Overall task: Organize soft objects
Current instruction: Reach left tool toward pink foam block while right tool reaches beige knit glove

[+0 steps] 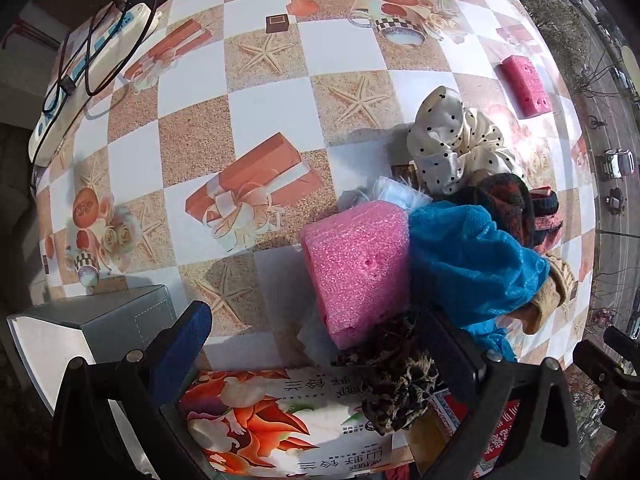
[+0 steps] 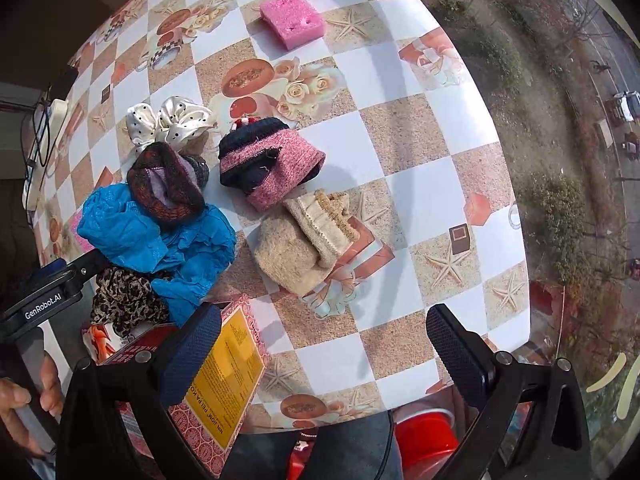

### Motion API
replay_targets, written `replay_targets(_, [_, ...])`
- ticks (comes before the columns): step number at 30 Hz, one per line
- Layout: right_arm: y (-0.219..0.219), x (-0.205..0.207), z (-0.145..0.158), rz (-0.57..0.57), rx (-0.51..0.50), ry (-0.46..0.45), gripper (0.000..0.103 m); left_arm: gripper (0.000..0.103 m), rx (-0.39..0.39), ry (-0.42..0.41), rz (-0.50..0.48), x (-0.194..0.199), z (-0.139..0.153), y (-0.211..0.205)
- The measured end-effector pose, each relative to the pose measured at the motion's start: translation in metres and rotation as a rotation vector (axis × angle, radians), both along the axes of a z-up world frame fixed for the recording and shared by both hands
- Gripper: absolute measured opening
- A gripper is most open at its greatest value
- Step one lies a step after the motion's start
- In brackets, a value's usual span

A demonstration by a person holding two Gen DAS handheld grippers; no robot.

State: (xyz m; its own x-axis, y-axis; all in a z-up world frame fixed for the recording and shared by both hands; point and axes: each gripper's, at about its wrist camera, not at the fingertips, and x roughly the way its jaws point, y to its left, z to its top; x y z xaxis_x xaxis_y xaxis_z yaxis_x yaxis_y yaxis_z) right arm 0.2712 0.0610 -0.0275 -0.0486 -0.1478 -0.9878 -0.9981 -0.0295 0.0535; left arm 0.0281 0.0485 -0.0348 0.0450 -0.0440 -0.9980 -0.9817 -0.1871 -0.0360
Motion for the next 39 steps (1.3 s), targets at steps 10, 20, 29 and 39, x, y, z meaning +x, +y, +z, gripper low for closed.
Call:
replay_targets(10, [0.007,0.001,-0.012,-0.011,0.005,-0.025,0.103,0.103,0.027,0.057,0.003,-0.016,-0.02,0.028])
replay_targets(20, [0.012,-0.003,-0.022,-0.006,0.018,-0.068,0.103,0.103,-0.013,0.04,0.008,-0.028,-0.038,0.032])
replay_targets(29, [0.02,-0.011,-0.051,0.004,-0.007,-0.053,0.103,0.103,-0.026,0.073,0.031,-0.021,-0.059,0.019])
replay_targets(39, [0.042,-0.034,-0.089,0.035,0.014,-0.039,0.103,0.101,-0.084,0.098,0.021,0.005,-0.069,0.018])
